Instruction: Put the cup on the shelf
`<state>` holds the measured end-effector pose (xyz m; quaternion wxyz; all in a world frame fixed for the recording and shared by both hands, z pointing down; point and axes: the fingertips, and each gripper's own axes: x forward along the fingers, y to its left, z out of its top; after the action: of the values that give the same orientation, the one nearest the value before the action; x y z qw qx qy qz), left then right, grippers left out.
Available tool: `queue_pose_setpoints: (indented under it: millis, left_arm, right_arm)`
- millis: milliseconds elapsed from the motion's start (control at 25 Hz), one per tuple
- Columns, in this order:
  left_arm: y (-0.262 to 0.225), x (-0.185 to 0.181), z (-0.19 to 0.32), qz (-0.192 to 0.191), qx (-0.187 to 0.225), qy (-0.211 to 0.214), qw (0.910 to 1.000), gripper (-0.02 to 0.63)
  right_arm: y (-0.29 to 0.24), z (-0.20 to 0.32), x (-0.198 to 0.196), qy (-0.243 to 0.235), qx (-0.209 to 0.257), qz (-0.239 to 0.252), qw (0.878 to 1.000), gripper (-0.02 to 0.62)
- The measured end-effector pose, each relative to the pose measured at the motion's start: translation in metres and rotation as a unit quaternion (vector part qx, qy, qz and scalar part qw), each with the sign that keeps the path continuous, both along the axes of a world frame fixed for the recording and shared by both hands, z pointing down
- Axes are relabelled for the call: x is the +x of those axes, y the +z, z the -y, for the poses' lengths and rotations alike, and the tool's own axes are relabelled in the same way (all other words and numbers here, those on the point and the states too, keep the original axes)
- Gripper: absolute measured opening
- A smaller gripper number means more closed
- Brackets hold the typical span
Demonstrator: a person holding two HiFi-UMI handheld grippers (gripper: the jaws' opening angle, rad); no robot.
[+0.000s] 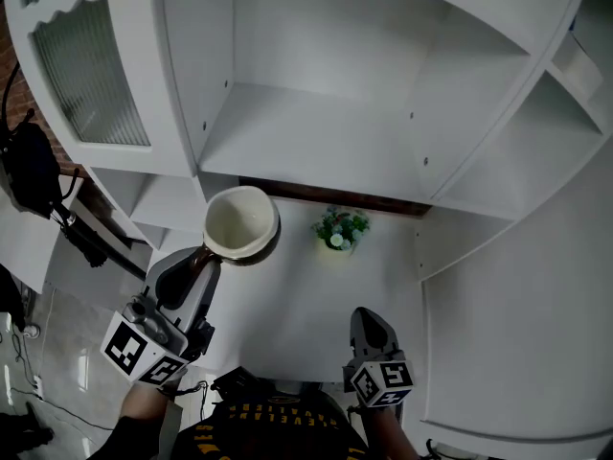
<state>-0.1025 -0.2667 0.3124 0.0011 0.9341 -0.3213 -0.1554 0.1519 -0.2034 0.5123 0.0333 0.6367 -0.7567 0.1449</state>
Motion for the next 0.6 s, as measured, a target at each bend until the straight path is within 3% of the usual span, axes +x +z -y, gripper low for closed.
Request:
queue_pose_setpoints:
  millis: [600]
  left_arm:
    - [-0.035, 0.031, 0.027, -0.003, 0.008, -0.098, 0.9951, 0.049]
  right_arm:
    - [-0.023, 0.029, 0.051, -0.045, 0.042, 0.005, 0.998, 0.005]
